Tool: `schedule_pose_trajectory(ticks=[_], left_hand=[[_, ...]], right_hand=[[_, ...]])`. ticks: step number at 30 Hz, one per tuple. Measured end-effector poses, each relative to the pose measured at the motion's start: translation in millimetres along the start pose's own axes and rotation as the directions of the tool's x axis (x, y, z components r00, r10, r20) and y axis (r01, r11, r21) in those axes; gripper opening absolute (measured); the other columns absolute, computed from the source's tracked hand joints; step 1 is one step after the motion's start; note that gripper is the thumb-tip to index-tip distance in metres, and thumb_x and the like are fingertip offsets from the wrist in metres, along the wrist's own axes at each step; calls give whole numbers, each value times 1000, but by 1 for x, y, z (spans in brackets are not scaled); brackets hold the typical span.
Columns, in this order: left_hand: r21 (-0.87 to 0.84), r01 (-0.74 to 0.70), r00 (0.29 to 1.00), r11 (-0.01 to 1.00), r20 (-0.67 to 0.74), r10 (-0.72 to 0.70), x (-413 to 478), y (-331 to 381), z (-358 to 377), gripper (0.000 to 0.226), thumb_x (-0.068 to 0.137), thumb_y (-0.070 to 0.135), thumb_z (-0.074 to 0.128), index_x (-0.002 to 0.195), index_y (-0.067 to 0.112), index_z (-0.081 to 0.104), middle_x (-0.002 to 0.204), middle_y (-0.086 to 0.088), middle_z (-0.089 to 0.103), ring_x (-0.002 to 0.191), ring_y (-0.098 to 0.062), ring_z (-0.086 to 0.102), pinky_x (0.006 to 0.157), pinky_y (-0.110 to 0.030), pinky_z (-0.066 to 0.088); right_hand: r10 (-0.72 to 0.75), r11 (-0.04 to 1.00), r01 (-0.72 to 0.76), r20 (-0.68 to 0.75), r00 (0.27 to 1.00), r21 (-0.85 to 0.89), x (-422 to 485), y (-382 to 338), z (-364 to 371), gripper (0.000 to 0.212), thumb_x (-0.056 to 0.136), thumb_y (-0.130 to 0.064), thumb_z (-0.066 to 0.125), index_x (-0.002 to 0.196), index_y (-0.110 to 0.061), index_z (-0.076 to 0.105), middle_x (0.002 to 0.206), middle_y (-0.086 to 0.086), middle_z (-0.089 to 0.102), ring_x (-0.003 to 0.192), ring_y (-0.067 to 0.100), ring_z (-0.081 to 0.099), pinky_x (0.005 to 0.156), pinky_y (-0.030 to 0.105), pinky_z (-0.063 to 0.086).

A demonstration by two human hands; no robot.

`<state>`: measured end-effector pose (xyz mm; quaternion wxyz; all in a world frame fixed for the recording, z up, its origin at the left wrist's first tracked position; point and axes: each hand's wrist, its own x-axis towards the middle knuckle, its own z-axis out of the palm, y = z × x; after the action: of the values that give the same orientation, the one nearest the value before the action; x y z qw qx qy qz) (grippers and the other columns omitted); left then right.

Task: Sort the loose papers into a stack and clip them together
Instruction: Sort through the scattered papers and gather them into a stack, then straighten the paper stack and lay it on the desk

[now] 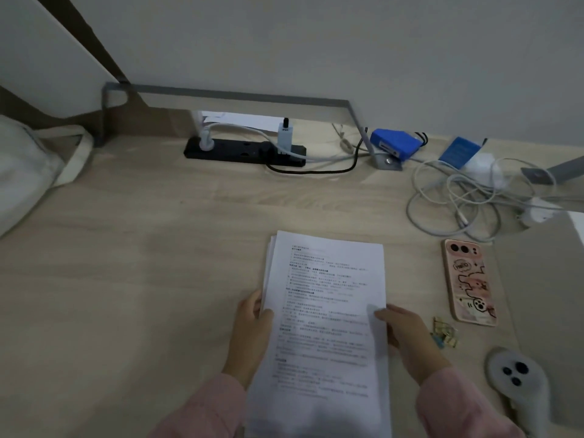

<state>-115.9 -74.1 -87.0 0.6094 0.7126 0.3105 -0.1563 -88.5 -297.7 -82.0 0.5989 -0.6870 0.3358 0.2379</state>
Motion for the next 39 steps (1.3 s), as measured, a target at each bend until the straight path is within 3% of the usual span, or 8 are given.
schedule_pose_trajectory(ticks=[3,7,11,15,21,28,33,39], left_hand=[[-52,6,1000,999,-19,-7,-5,6,-27,36,87,-1,42,107,17,65,97,-1,71,89,-22,67,75,-35,52],[-126,6,997,992,-76,-16,-8,4,-62,34,87,-2,42,107,14,64,93,2,68,82,-17,64,65,-26,49],[-159,32,995,987,-92,-47,-4,-6,-103,27,87,1,43,99,12,64,92,-4,66,78,-18,60,65,-28,45],[-161,52,994,986,-90,-68,4,-22,-150,16,68,17,55,78,5,53,83,-12,54,74,-20,51,68,-32,37],[-359,-26,993,933,97,65,21,15,-217,24,88,8,55,109,14,64,106,-7,71,92,-22,69,70,-28,58],[-328,-554,829,765,-128,545,-8,84,-261,21,77,7,55,90,21,64,77,17,69,70,2,62,60,-11,47],[-279,-539,842,795,-152,517,-2,68,-262,22,81,-10,54,87,11,57,72,7,62,60,10,58,55,-6,44],[-290,-587,810,756,-189,556,1,67,-262,18,72,5,55,83,18,61,68,18,69,63,9,60,58,-6,45]], right_hand=[[-7,1000,7,85,996,6,-3,-4,23,14,88,0,50,96,1,61,76,10,68,63,23,60,42,19,46],[-20,998,3,231,973,70,-8,0,63,37,87,-9,57,123,-10,47,113,12,63,91,27,64,64,33,50],[-27,1000,29,420,907,3,-21,8,106,43,86,-9,57,127,-22,51,118,4,67,101,27,67,82,42,55],[-68,997,73,414,908,4,-40,4,147,39,89,0,49,125,-14,55,111,9,70,97,29,68,86,45,54],[-232,972,218,494,838,87,-87,-49,186,33,88,-5,53,120,-13,59,110,11,71,98,33,68,84,46,55],[-576,817,526,371,728,236,-133,-111,202,28,74,-15,63,100,-19,73,107,1,73,97,19,69,81,30,57],[-534,842,521,355,767,141,-121,-96,222,27,65,-11,75,89,-23,75,98,-5,75,95,14,68,69,14,53],[-544,839,512,336,769,187,-124,-97,230,26,73,-12,67,95,-25,74,106,0,73,100,19,67,87,35,51]])
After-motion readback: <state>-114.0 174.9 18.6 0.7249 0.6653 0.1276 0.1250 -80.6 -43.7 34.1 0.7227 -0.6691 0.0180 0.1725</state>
